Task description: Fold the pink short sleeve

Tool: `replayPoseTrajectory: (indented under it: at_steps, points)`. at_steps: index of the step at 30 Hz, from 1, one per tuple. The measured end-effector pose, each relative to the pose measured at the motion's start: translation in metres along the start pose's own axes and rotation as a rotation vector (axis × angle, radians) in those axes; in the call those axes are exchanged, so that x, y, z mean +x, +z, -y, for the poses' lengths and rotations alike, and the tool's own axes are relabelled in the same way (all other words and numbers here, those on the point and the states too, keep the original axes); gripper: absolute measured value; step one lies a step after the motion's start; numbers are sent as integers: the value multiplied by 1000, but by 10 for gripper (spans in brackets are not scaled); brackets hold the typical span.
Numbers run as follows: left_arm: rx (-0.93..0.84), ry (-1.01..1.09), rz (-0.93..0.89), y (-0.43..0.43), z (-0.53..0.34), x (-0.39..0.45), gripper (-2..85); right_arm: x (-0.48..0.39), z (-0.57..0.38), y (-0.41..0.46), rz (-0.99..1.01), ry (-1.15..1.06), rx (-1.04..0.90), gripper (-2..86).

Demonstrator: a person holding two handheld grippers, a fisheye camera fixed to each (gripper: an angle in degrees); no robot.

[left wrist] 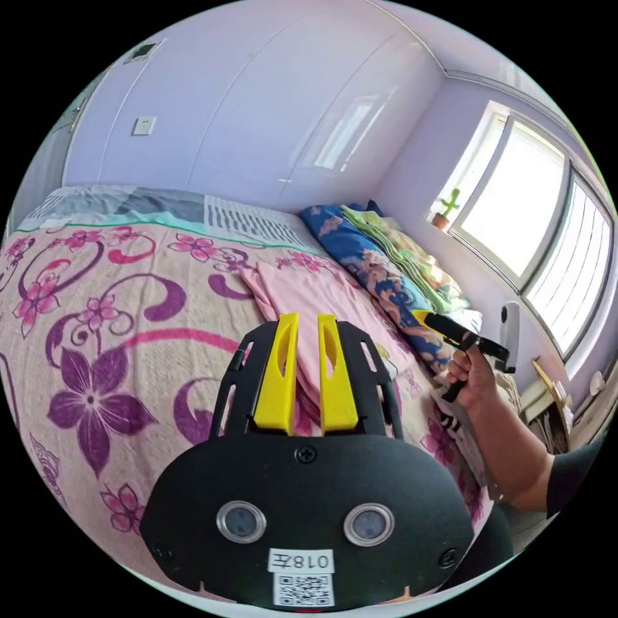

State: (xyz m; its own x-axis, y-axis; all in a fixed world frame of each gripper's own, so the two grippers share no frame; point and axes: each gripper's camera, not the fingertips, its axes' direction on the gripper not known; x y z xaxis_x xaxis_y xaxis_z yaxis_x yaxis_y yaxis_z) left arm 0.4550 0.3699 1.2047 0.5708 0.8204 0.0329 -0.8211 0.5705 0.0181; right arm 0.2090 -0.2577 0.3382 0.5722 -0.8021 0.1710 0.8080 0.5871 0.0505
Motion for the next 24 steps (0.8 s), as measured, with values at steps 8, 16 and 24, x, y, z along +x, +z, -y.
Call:
replayPoseTrajectory:
  at_steps: [8,16,24]
  points:
    - [-76,-150,-226,-105,-105,-58,62,-31,-97,-12,-231,-22,-64,29]
    - [261,-66,-188,-425,-302,-86,76,-118,-253,-154,422,-101,168,11]
    - [517,-425,305,-662,-478,-178,87,-173,-340,-159,754,54,-64,-3]
